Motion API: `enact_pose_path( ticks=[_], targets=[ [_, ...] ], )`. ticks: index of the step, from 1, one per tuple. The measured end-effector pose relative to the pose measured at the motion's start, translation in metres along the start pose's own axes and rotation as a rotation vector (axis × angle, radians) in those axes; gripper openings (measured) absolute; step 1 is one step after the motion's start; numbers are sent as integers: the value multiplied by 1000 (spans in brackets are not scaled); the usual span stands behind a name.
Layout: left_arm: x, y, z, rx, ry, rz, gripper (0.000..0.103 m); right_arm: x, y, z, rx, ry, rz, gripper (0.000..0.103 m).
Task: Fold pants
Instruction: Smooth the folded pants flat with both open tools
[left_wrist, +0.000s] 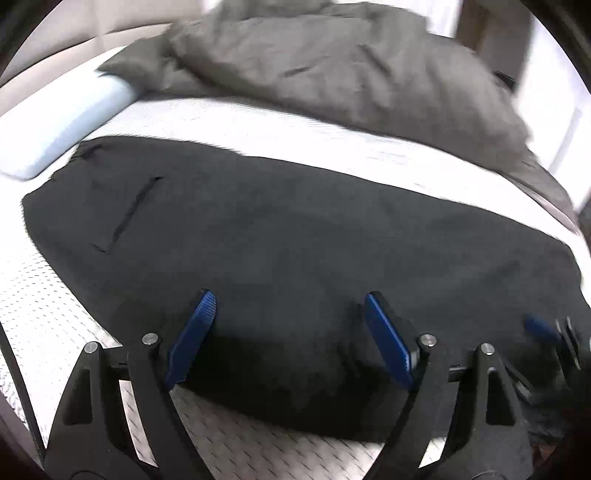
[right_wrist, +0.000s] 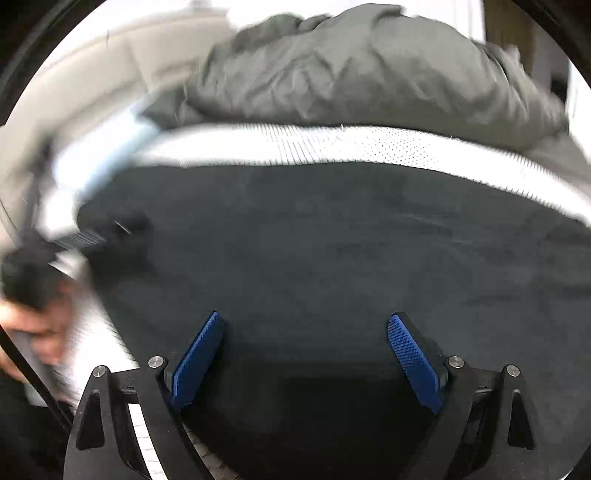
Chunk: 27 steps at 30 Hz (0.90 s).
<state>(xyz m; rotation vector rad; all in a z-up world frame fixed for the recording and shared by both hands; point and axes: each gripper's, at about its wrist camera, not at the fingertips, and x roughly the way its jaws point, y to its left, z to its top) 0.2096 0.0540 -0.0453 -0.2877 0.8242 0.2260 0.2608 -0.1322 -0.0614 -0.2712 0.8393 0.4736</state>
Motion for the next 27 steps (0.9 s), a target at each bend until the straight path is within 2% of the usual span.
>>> enact_pose_path(
  ticks=[1, 3, 5, 6, 9, 13, 15, 16, 18, 19, 21, 24, 26, 27],
  targets=[
    [-3, -9, -6, 29, 4, -12, 81, 1, 5, -3, -58, -11, -83, 92],
    [-3, -26, -19, 117, 30, -41, 81, -4, -4, -10, -90, -17, -145, 92],
    [4, -40, -29, 224, 44, 26, 83, -13, -24, -18, -69, -10, -178, 92],
    [5, -43, -31, 241, 44, 37, 83, -18, -42, -22, -56, -7, -207, 92],
    [7, -38, -29, 214, 61, 18, 84, -36, -103, -41, 32, 13, -298, 92],
    [13, -29, -24, 189, 71, 31, 86, -57, -185, -66, 260, 12, -396, 90],
    [10, -25, -24, 175, 71, 46, 86, -69, -203, -75, 342, -31, -296, 90],
    [11, -23, -22, 169, 69, 50, 86, -72, -204, -75, 347, -46, -291, 90],
    [3, -23, -22, 144, 47, 39, 86, -70, -191, -71, 311, -31, -361, 91],
    [-2, -25, -21, 134, 28, 1, 86, -69, -180, -67, 284, -29, -377, 91],
    [-13, -33, -19, 136, -5, -82, 86, -73, -157, -60, 212, -77, -259, 91],
    [-9, -52, -13, 179, -4, -124, 86, -78, -117, -43, 152, -145, -56, 92],
    [8, -62, -6, 196, 51, -138, 86, -66, -95, -26, 132, -125, 42, 93],
    [23, -65, -2, 188, 108, -140, 86, -55, -87, -17, 126, -95, 81, 93]
  ],
)
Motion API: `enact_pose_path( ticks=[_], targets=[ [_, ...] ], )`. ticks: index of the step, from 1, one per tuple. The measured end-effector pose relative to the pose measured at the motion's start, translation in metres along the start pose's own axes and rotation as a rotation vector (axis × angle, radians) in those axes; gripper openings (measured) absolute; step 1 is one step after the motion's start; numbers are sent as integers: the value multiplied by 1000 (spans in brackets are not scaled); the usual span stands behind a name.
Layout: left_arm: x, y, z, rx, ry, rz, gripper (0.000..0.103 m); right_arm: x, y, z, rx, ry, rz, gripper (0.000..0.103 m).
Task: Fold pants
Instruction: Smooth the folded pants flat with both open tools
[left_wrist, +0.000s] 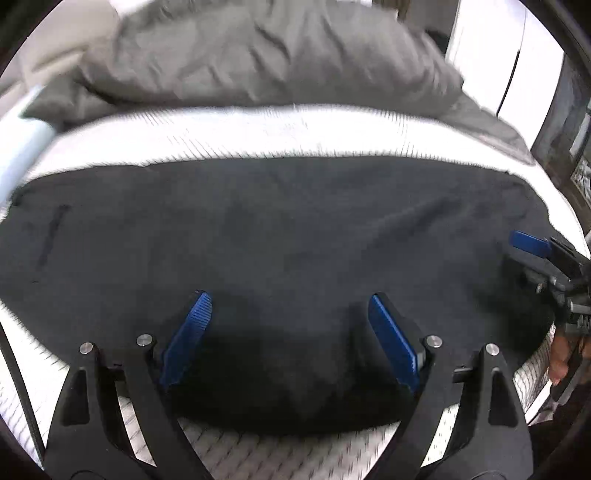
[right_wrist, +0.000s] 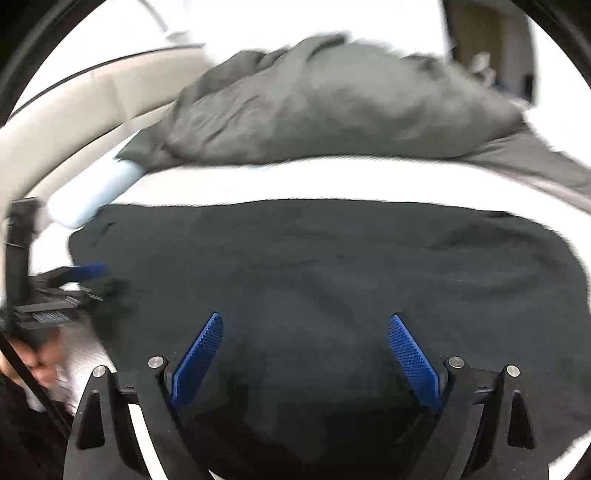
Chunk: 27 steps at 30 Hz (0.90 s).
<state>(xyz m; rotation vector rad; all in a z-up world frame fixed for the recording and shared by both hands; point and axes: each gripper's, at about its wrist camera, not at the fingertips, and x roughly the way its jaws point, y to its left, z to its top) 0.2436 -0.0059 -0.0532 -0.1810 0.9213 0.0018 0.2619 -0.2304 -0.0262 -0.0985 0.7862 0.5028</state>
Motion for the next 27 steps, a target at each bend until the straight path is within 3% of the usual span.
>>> enact_pose_path(
  ticks=[2, 5, 8, 13, 14, 17, 19, 22, 23, 25, 27],
  targets=[
    [16, 2, 8, -7, 29, 14, 86, 28, 14, 10, -28, 83, 44, 93],
    [19, 10, 8, -7, 15, -28, 86, 63, 23, 7, -107, 178, -70, 92],
    [17, 22, 10, -14, 13, -76, 86, 59, 22, 0, -177, 149, -113, 93],
    [11, 48, 13, -87, 23, -168, 73, 42, -34, 5, -140, 130, -368, 95],
    [8, 52, 12, -103, 22, -168, 73, 36, -55, 4, -93, 129, -431, 96],
    [-6, 67, 9, -146, -7, -40, 75, 22, -91, 3, 47, 119, -504, 98],
    [-13, 79, 7, -177, -32, -1, 75, 16, -101, 1, 89, 112, -485, 98],
    [-13, 82, 15, -220, -39, 22, 76, 12, -83, 8, 59, 69, -495, 98],
    [-9, 73, 20, -198, -33, 6, 76, 3, -65, 12, 25, 16, -427, 98],
    [5, 43, 34, -63, -20, -21, 80, 2, -35, 23, -33, -48, -276, 100],
    [30, 18, 44, 60, 35, 65, 82, 18, -1, 40, -109, -24, -161, 100]
  ],
)
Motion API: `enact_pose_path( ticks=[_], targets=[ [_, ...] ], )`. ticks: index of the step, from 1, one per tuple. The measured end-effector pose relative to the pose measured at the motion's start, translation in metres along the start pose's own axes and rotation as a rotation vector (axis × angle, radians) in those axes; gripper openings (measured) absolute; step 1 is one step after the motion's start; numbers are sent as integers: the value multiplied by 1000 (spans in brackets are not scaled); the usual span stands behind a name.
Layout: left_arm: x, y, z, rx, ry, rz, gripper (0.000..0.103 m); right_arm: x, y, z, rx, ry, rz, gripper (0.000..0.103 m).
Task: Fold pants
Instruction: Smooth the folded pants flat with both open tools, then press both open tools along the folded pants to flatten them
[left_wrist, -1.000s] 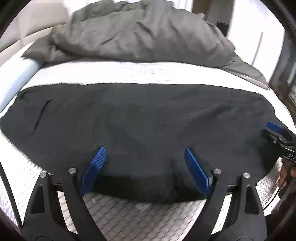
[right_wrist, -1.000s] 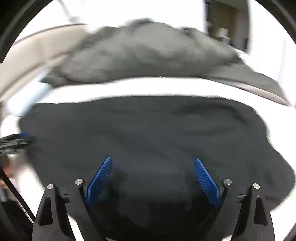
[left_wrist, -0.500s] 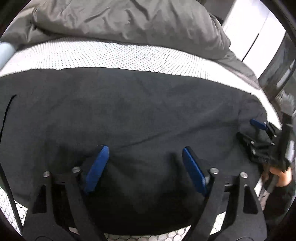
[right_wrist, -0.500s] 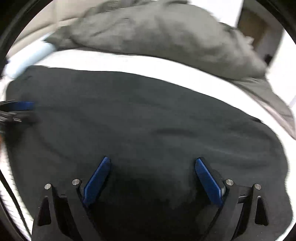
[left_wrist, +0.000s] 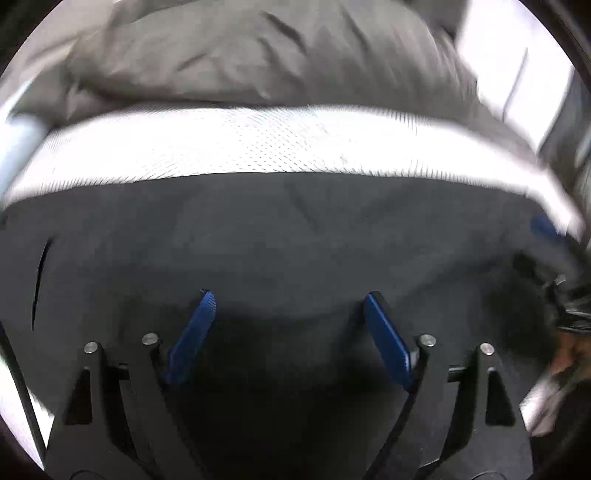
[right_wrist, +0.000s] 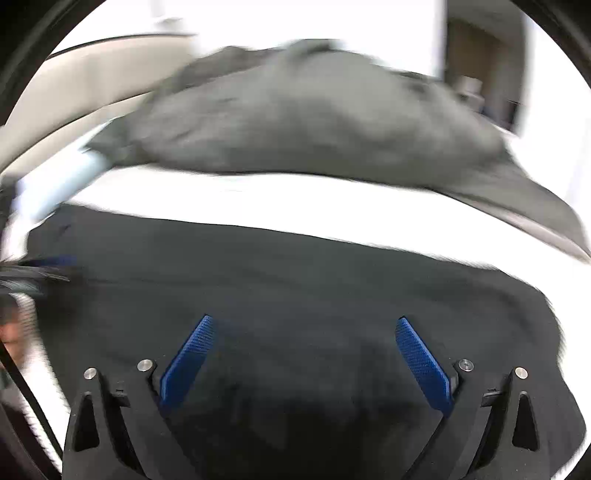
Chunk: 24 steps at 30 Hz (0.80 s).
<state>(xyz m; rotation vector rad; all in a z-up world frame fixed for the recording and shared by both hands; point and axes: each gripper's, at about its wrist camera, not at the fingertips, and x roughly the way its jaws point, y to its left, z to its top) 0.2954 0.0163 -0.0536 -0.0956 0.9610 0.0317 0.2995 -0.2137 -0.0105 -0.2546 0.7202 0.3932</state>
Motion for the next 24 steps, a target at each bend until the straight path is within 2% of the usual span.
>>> enact_pose_path(
  ticks=[1, 3, 5, 8, 9, 11, 13, 14, 16, 18, 20, 22, 24],
  targets=[
    [11, -6, 3, 31, 30, 53, 82, 12, 15, 9, -26, 36, 44, 100],
    [18, -5, 7, 33, 20, 85, 90, 41, 31, 16, -48, 114, 93, 100],
    [21, 9, 11, -12, 23, 96, 91, 69, 38, 7, -77, 210, 50, 99],
    [21, 45, 14, -95, 3, 148, 91, 72, 27, 3, -84, 208, 38, 100],
    [22, 62, 15, -127, -4, 170, 91, 69, 22, 4, -92, 206, -1, 100],
    [22, 81, 15, -160, -15, 195, 92, 62, -5, 2, -96, 184, -142, 102],
    [19, 97, 11, -198, -20, 196, 92, 58, -46, -7, -16, 190, -185, 102],
    [17, 103, 10, -205, -26, 220, 92, 55, -63, -12, 29, 195, -219, 102],
    [12, 112, 7, -222, -37, 313, 92, 44, -93, -20, 101, 188, -302, 102],
    [6, 116, 6, -245, -43, 295, 92, 30, -119, -27, 175, 170, -372, 102],
    [-6, 104, 7, -222, -63, 278, 91, 23, -129, -29, 250, 150, -389, 102],
    [-21, 78, 8, -180, -99, 165, 91, 21, -118, -23, 252, 137, -328, 102],
    [-22, 47, 17, -104, -100, 52, 91, 20, -85, -8, 191, 104, -187, 102]
  ],
)
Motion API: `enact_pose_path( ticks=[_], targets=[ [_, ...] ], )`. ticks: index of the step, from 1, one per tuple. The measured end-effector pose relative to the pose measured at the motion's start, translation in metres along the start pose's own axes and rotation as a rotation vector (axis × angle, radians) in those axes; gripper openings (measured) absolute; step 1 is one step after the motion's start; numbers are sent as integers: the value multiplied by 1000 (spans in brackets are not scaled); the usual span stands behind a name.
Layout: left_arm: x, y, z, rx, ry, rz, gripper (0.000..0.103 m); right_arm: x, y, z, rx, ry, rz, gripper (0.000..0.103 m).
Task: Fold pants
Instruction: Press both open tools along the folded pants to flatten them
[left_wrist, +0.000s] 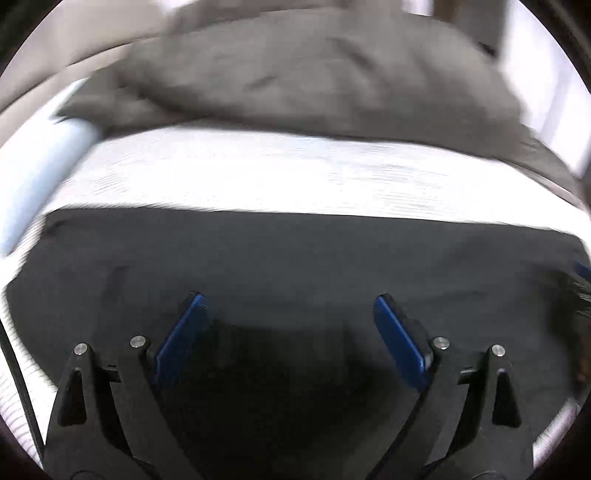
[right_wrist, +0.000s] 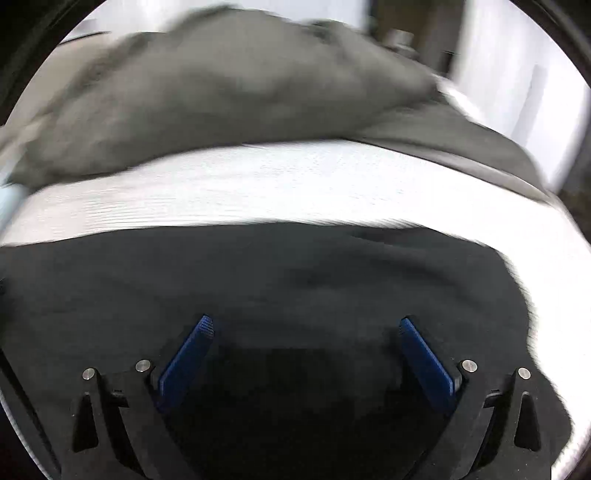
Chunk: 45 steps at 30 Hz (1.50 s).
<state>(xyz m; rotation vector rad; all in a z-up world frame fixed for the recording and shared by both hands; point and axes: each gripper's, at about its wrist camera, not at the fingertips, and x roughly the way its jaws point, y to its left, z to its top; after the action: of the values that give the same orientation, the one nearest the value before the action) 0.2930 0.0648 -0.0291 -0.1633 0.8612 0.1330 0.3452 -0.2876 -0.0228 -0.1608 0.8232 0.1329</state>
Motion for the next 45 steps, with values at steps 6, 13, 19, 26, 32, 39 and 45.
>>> enact_pose_path(
  ticks=[6, 13, 19, 26, 32, 39, 45],
  targets=[
    [54, -43, 9, 92, 146, 22, 92, 29, 102, 12, -219, 67, 167, 102],
    [66, 13, 15, -11, 123, 90, 92, 52, 87, 16, -236, 91, 46, 102],
    [58, 72, 18, -144, 82, 81, 90, 50, -28, 15, 35, 82, -117, 102],
    [38, 80, 9, -206, 57, 166, 90, 34, -75, 12, 168, 32, -295, 102],
    [2, 5, -17, -116, 54, -102, 93, -5, 12, 9, -9, 7, 96, 102],
    [16, -47, -44, 136, 101, -26, 96, -2, 87, -28, -203, 85, 231, 102],
    [10, -2, -45, 15, 108, -1, 96, -23, 16, -56, -211, 135, 27, 102]
  ],
)
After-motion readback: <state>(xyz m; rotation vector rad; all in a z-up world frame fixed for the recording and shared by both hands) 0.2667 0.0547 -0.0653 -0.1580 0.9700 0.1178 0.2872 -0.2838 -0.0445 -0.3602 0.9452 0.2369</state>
